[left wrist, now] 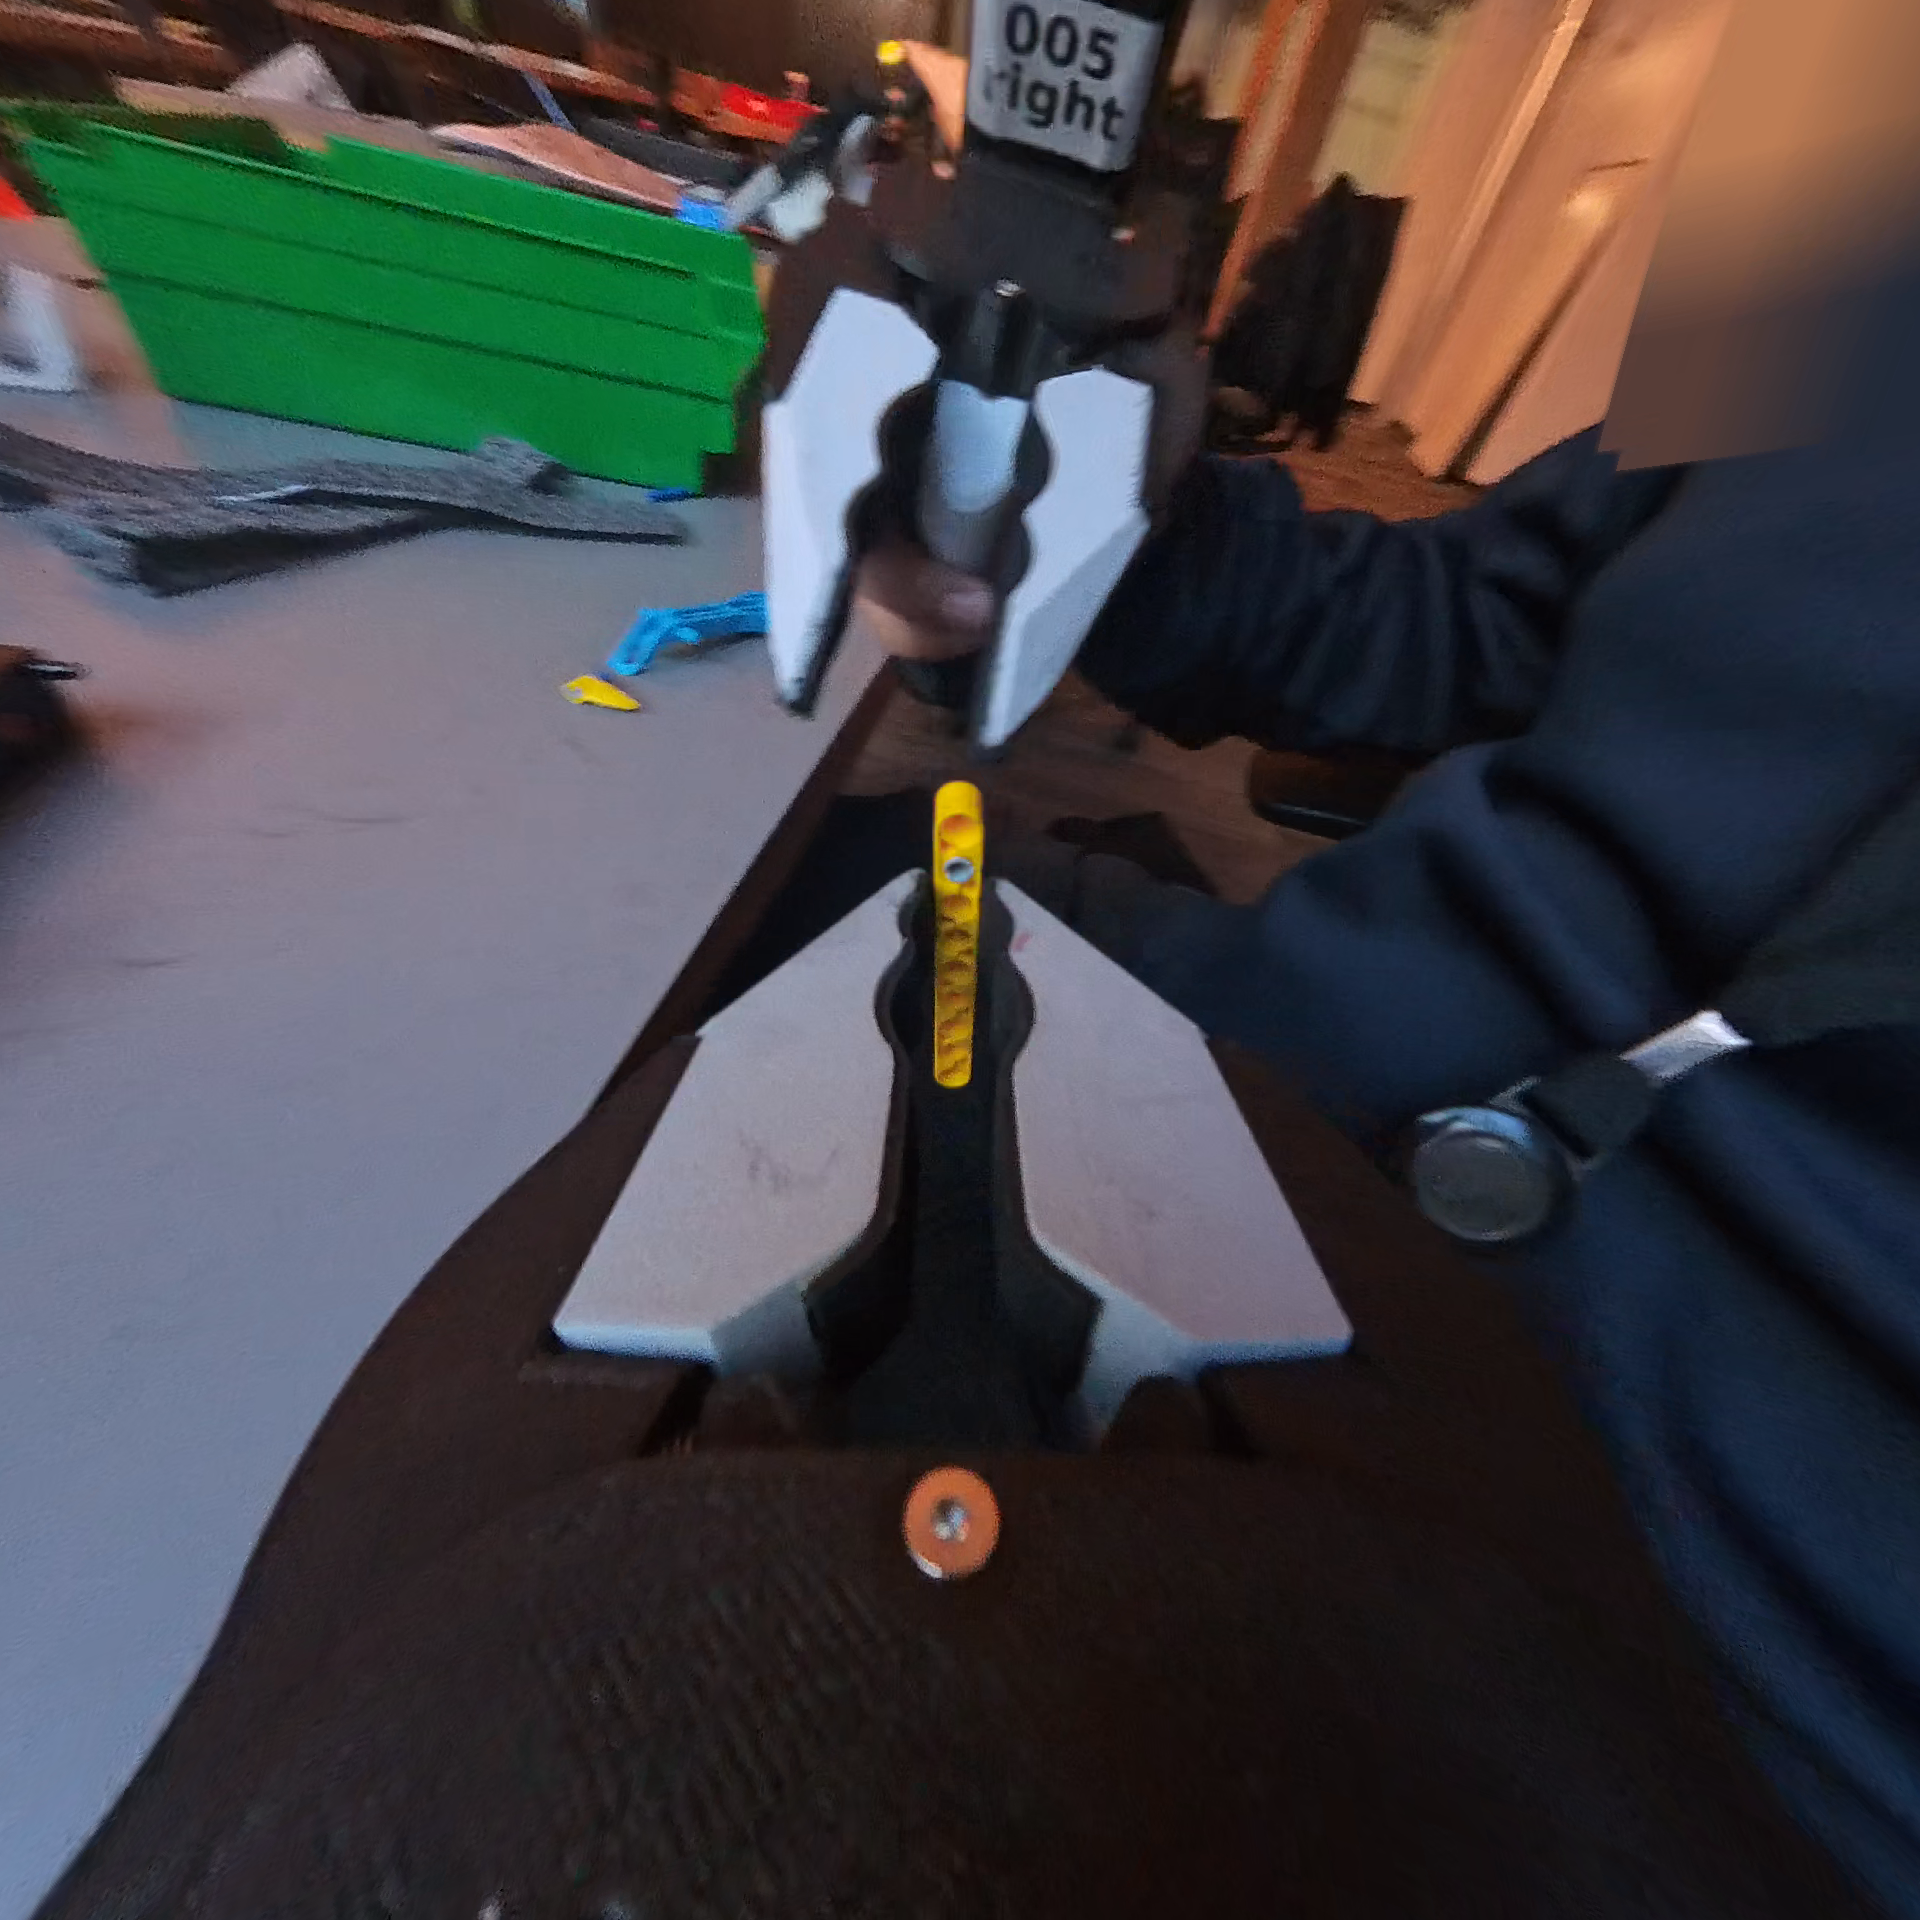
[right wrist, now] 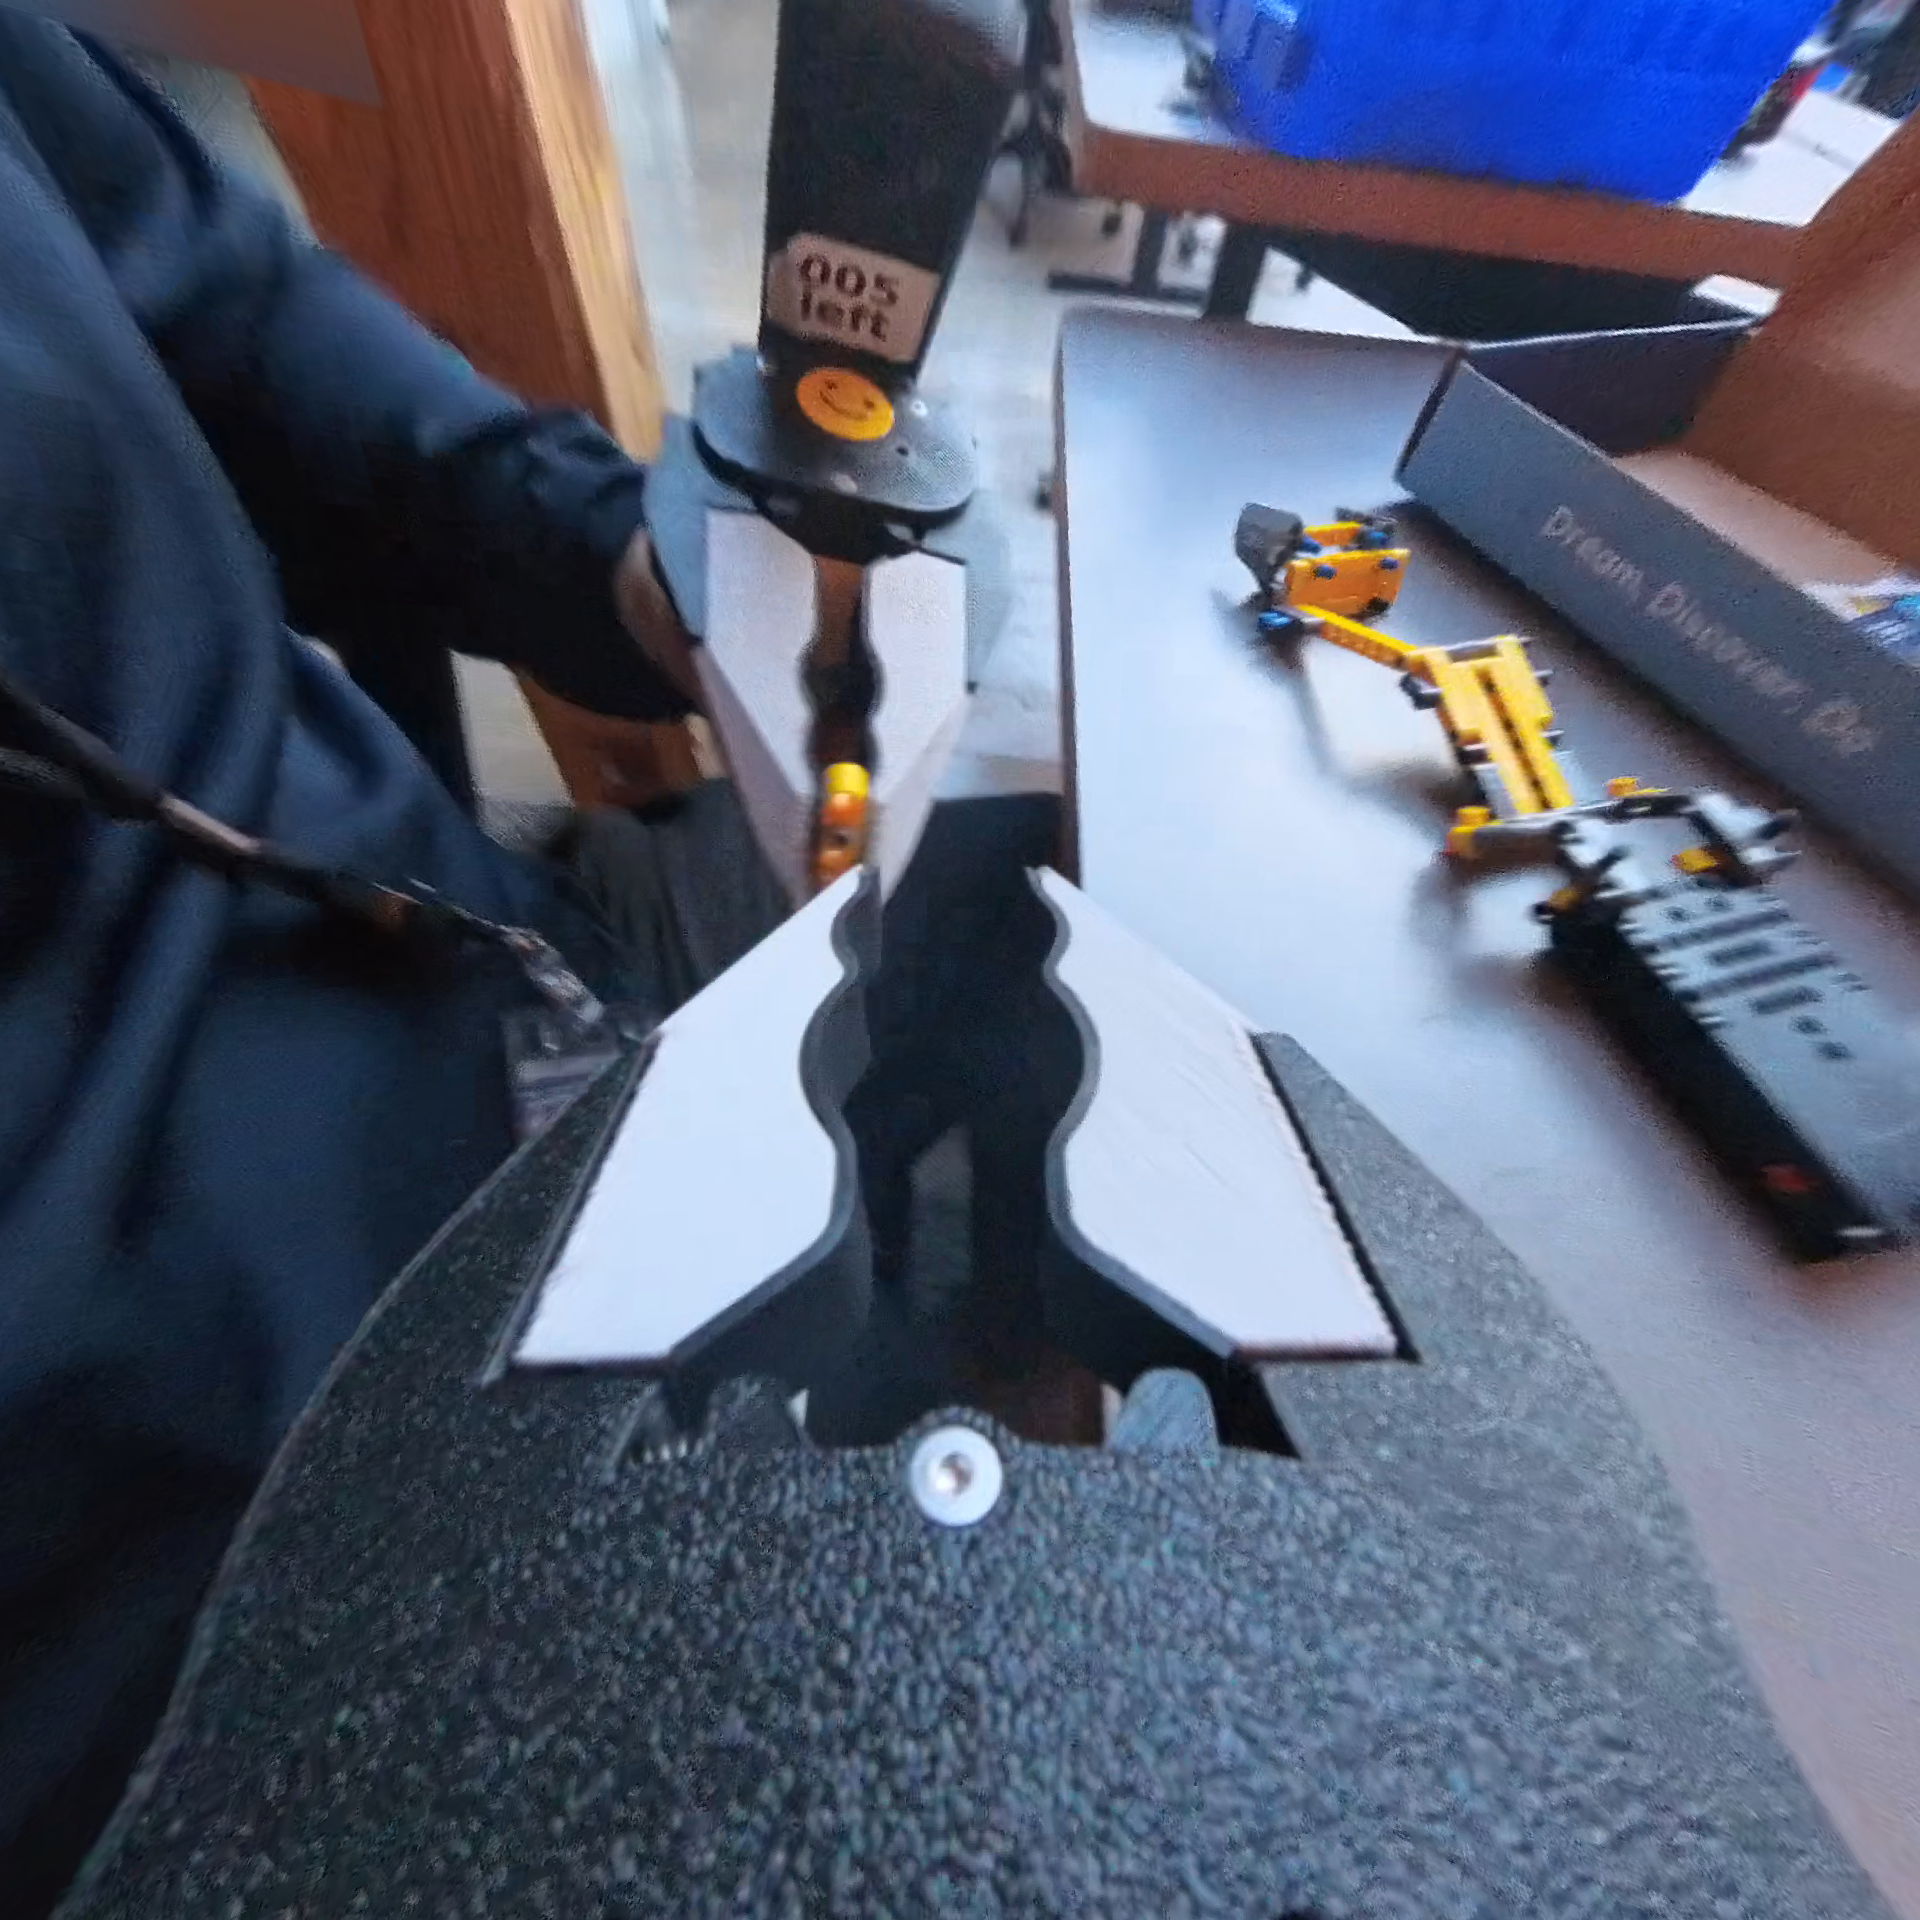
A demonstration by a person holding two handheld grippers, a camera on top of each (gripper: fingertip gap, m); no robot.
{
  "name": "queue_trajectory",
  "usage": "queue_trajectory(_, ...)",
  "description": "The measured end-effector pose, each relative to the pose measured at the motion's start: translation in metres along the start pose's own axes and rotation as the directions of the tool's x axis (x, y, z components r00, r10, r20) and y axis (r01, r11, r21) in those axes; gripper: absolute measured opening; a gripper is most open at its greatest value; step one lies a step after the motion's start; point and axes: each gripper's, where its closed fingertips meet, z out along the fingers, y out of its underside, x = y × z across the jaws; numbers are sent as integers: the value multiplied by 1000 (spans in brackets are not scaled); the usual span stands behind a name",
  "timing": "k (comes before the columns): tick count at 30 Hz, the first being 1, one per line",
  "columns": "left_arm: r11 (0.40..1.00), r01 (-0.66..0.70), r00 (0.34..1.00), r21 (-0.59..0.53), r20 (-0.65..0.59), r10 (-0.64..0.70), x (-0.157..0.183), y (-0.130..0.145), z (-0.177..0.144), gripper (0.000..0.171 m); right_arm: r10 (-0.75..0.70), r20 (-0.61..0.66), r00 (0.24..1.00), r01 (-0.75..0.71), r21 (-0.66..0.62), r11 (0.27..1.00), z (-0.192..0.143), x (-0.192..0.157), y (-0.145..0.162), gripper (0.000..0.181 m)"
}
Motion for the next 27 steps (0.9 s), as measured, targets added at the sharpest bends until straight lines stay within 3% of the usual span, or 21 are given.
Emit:
queue_trajectory(3,999,-37,996,-20,85,38,-11,4,-4,6,77,1,997,-77,32,996,3,2,5,28)
queue_trajectory(5,996,-86,987,-26,137,89,-17,4,-4,6,79,-71,994,-75,57,996,5,13,8,27)
queue_trajectory(9,985,-166,957,-52,235,173,-26,3,-3,6,92,-85,992,-86,76,993,9,14,12,26)
queue_trajectory(16,955,-270,916,-120,272,293,-23,6,2,6,-55,-121,991,54,-10,998,11,8,17,20)
queue_trajectory(22,930,-310,902,-197,249,353,-20,18,11,6,-112,-47,993,111,-17,994,9,-8,16,19)
queue_trajectory(27,915,-329,895,-232,234,381,-17,23,15,6,-194,-63,979,190,-66,980,16,-11,20,13)
